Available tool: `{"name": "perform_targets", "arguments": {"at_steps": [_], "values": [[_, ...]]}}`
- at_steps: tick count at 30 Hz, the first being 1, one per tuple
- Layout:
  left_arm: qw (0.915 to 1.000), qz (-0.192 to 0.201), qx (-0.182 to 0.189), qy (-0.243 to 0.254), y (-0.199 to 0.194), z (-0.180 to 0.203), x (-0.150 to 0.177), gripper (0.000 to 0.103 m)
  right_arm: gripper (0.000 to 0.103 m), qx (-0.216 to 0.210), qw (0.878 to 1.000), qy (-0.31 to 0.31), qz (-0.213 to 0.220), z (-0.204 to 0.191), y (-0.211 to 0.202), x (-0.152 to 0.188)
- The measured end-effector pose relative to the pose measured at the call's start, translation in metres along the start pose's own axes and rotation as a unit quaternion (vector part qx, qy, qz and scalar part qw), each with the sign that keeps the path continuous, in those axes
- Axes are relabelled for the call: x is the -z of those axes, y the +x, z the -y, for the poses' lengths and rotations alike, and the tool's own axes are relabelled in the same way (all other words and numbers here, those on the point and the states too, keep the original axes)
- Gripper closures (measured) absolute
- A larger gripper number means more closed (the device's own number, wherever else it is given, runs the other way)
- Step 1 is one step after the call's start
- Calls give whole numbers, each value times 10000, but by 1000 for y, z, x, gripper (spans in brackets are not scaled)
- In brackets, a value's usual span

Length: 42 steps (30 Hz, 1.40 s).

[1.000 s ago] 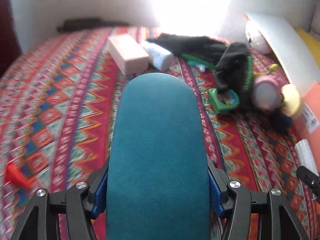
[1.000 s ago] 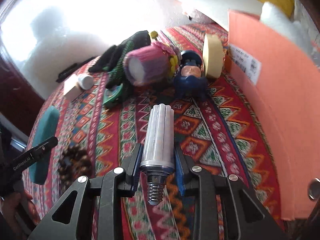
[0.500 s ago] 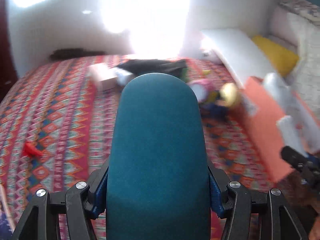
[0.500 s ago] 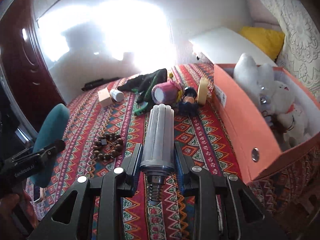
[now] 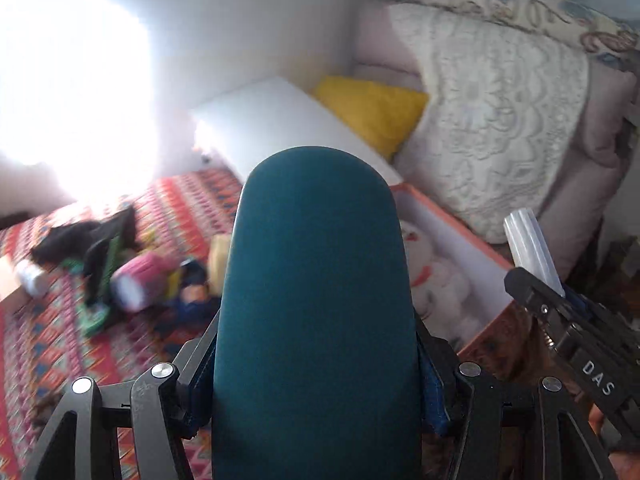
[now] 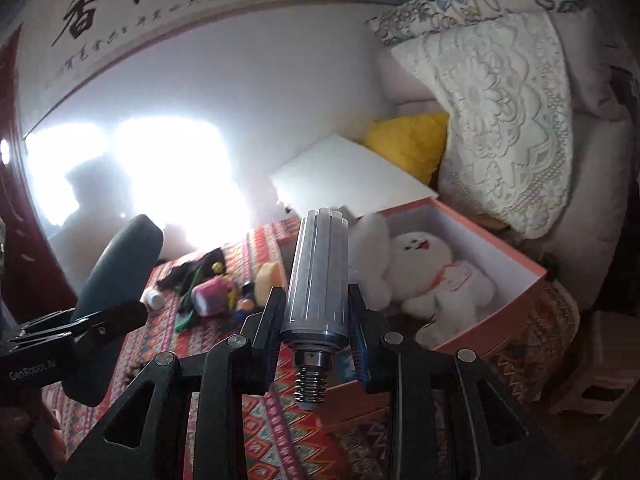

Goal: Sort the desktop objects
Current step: 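Carry the glasses case and LED bulb over the orange box and lower them in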

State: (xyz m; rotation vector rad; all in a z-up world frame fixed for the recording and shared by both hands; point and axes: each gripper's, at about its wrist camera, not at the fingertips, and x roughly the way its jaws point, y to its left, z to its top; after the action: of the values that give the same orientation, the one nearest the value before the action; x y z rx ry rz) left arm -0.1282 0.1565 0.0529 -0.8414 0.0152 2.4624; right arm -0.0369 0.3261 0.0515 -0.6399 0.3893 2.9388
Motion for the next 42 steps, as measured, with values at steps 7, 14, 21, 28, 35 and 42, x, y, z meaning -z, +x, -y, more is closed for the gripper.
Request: {"name": "perform_targets", "arguments": {"at_steps": [7, 14, 21, 28, 35, 42], "values": [[9981, -248, 481, 295, 64, 65, -33, 36, 71, 492, 9982, 284, 203, 69, 17, -36], [9961, -394, 789, -72, 105, 59, -47, 21, 69, 204, 9986, 400, -273, 95, 80, -54], [9981, -86, 488, -370, 80, 25, -43, 16, 33, 142, 9975, 641, -271, 99, 90, -52], [9985, 129, -8, -528, 21, -27, -13, 15, 33, -54, 9979, 599, -224, 74, 79, -40], [9905, 449, -907, -932, -59, -96, 25, 7, 33, -619, 9971, 309, -318, 8, 65, -23], [9777, 461, -1514, -1378, -108, -157, 77, 6, 33, -1235, 9901, -212, -635, -73, 60, 6]]}}
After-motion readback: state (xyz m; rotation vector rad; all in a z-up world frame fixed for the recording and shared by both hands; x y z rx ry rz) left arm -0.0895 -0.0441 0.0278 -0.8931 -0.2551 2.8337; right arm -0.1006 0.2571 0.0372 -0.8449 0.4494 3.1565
